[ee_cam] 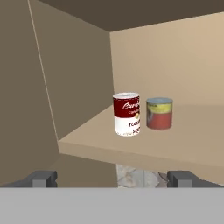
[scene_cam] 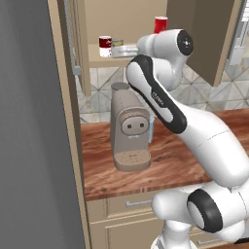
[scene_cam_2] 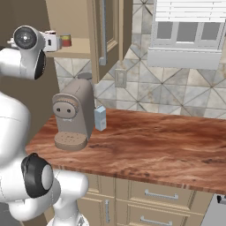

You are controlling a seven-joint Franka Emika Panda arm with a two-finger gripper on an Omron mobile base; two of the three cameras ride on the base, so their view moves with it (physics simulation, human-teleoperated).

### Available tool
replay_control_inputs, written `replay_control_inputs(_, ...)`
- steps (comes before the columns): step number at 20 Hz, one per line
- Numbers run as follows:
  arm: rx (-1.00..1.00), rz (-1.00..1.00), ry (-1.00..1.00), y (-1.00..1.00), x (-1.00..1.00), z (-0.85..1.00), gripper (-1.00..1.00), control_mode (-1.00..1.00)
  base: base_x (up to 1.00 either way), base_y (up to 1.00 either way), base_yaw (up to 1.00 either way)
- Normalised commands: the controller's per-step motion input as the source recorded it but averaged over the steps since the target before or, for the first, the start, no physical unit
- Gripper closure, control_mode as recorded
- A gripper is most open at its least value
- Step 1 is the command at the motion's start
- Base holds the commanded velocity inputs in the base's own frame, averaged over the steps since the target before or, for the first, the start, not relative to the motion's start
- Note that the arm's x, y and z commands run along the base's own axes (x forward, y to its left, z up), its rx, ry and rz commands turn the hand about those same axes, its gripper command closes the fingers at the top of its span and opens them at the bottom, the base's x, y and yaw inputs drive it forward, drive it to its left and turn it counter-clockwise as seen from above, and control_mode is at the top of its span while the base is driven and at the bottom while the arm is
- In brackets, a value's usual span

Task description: Stack two cans on top of the other two cans in the cabinet.

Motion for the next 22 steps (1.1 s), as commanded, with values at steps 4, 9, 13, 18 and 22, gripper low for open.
replay_control_inputs(4,0.00,0.00,0.00,-0.01,0.19,0.00,-1.00,-1.00,0.00,0.00,0.00)
replay_control_inputs(9,0.00,0.00,0.00,-0.01,0.17,0.00,-1.00,-1.00,0.00,0.00,0.00)
replay_control_inputs(13,0.00,0.00,0.00,-0.03,0.28,0.00,-1.00,-1.00,0.00,0.00,0.00)
replay_control_inputs(18,0.00,-0.02,0.00,-0.04,0.27,0.00,-1.00,-1.00,0.00,0.00,0.00)
replay_control_inputs(22,0.00,0.00,0.00,-0.03,0.19,0.00,-1.00,-1.00,0.00,0.00,0.00)
